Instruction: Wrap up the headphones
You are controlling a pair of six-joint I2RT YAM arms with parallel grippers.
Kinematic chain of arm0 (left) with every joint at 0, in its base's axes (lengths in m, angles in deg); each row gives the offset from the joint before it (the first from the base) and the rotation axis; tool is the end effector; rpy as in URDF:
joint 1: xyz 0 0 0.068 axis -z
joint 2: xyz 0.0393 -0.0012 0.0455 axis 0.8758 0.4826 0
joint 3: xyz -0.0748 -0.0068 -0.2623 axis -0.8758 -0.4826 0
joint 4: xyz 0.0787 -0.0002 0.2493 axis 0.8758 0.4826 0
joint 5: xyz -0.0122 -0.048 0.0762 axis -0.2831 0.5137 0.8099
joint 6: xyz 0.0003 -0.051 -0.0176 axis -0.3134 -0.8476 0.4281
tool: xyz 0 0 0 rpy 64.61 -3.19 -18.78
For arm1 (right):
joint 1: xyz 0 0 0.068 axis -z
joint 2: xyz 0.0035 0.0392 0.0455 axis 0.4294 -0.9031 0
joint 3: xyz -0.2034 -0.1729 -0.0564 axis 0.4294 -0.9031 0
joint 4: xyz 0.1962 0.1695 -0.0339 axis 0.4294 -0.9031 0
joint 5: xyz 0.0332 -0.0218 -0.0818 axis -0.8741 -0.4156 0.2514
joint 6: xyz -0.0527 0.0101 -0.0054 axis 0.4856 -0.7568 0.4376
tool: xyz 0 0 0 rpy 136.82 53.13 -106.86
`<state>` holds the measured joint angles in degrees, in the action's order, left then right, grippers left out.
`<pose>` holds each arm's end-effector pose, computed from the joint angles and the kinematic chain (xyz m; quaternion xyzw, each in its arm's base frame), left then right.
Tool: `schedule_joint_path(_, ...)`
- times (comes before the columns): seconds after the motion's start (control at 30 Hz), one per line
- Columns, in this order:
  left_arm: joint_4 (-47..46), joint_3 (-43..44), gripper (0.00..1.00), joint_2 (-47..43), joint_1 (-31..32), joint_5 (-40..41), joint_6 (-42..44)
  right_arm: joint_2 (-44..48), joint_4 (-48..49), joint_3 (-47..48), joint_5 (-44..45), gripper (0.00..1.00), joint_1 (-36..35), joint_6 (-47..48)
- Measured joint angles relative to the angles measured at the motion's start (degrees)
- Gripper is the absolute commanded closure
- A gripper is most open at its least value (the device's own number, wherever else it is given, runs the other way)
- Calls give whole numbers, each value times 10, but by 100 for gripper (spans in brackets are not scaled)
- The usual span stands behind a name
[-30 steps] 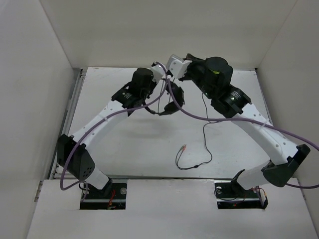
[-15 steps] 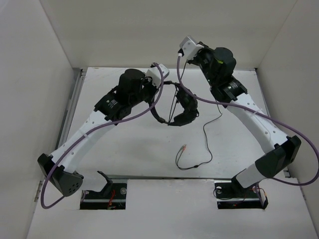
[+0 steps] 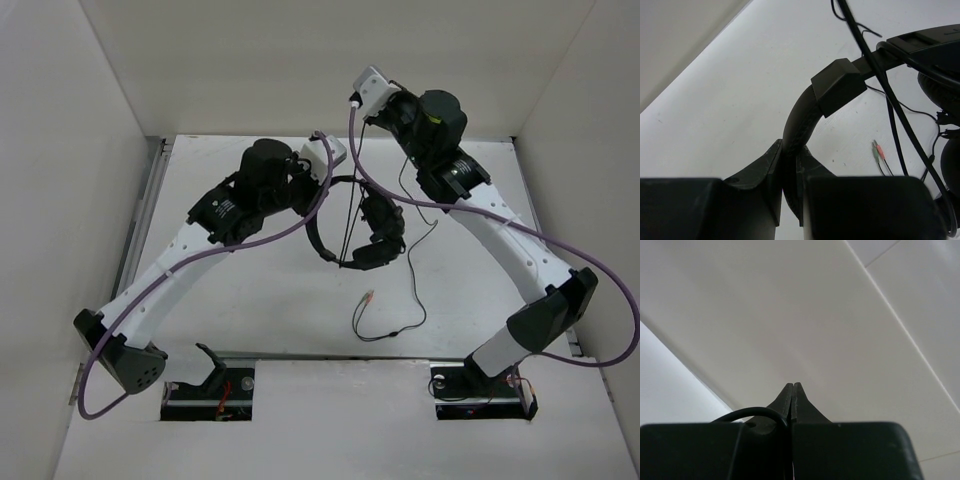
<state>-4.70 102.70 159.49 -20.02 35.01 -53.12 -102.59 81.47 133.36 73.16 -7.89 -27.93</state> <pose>0.2157 -0.1950 0.4439 0.4071 0.6871 -0.1951 0.5692 0.3054 0.1933 0.4909 -0.3919 0.5297 -0.1730 0.7320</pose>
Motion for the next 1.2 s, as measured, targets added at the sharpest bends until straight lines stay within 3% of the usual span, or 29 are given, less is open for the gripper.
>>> schedule_joint_path(0.23, 32, 89, 100, 1, -4, -37, -5, -11, -25, -70, -73, 94, 63, -129)
schedule_joint_path(0.5, 44, 235, 100, 1, -27, -102, -42, -21, -51, -79, -331, 92, 120, -423)
schedule_joint_path(0.7, 44, 296, 100, 18, -46, -118, -62, -14, 86, -173, -523, 85, 110, -685)
schedule_joint_path(0.9, 44, 349, 100, 64, -60, -117, -69, -13, 275, -321, -611, 71, 44, -907)
schedule_joint_path(1.2, 14, 406, 100, 96, -136, -68, -50, 5, 421, -452, -662, 59, -33, -1043)
